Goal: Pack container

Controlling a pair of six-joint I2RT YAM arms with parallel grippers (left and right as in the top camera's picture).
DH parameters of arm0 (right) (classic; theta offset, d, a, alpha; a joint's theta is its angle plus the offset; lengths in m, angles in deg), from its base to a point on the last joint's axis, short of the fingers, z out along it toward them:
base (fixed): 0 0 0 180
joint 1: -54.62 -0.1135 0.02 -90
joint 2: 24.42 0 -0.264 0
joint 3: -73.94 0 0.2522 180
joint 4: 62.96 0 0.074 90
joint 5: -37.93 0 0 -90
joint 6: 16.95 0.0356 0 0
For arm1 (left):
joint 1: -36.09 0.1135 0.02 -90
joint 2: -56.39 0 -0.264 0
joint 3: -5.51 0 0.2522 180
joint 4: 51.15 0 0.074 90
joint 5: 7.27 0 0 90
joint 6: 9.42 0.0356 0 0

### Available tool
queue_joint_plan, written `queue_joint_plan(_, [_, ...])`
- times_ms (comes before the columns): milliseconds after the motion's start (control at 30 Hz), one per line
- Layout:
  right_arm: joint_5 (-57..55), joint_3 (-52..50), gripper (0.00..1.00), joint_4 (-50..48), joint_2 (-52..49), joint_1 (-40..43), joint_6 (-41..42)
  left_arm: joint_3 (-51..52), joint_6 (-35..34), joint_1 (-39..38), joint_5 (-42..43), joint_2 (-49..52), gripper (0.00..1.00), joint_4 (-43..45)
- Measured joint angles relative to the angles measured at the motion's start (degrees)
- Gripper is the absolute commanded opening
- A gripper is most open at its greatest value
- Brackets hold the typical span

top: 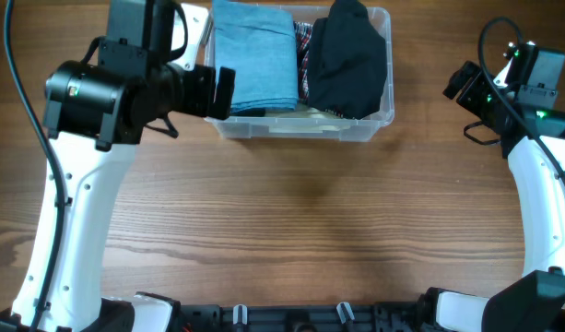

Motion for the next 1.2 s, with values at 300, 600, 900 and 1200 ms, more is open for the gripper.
queue_joint_plan(300, [0.0, 0.0, 1.00, 0.0, 0.0, 0.0, 0.0, 0.5, -3.4, 5.5, -0.7, -3.0, 1.00, -1.8])
queue_joint_plan(600, [0.0, 0.0, 1.00, 0.0, 0.0, 0.0, 0.0, 15.6, -3.6, 8.2, -0.3, -18.8, 1.00, 23.2])
queue_joint_plan(900, [0.0, 0.0, 1.00, 0.0, 0.0, 0.0, 0.0, 48.2, -3.8, 14.1, 6.9, -38.2, 1.00, 53.5])
queue_joint_plan(1200, [0.0, 0.0, 1.00, 0.0, 0.0, 0.0, 0.0, 74.0, -4.0, 17.7, 12.4, -55.9, 1.00, 69.3])
